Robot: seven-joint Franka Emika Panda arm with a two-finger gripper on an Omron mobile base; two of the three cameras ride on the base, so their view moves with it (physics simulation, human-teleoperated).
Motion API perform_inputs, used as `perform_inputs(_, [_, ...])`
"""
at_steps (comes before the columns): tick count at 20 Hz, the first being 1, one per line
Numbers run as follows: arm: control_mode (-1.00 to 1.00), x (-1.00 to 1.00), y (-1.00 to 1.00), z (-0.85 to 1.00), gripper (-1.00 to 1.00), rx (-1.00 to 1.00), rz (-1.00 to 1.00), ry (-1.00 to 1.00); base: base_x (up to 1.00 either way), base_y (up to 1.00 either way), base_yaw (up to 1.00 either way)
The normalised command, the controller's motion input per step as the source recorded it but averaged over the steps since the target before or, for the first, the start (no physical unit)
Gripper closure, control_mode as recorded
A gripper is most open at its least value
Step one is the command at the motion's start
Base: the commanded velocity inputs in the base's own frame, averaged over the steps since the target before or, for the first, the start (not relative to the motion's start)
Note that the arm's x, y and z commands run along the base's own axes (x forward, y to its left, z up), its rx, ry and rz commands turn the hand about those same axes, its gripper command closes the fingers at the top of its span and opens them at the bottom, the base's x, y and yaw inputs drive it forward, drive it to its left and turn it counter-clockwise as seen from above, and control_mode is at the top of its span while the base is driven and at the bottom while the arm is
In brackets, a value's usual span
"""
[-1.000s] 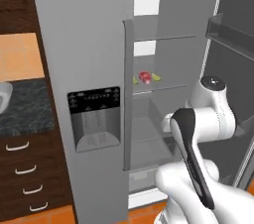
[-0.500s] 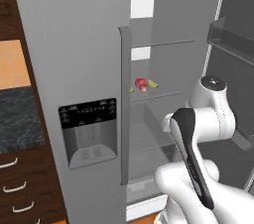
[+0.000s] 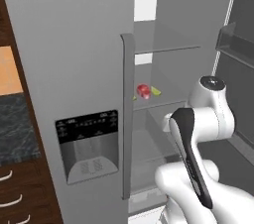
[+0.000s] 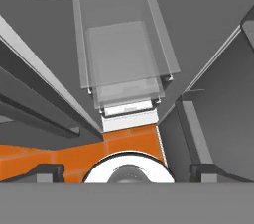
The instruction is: Place one lemon wedge and one steak in each tupperware on the nearby counter, to pack two identical lunches.
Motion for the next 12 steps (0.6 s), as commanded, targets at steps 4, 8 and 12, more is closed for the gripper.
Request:
perform_inputs(4, [1.0,0.0,0.0,0.0,-1.0,0.0,0.0,0.0,0.41,-0.14,0.0])
perform_inputs(8, [1.0,0.0,0.0,0.0,-1.0,0.0,0.0,0.0,0.49,0.0,0.0])
perform_inputs(12, [1.0,0.0,0.0,0.0,-1.0,0.0,0.0,0.0,0.37,-0.24,0.0])
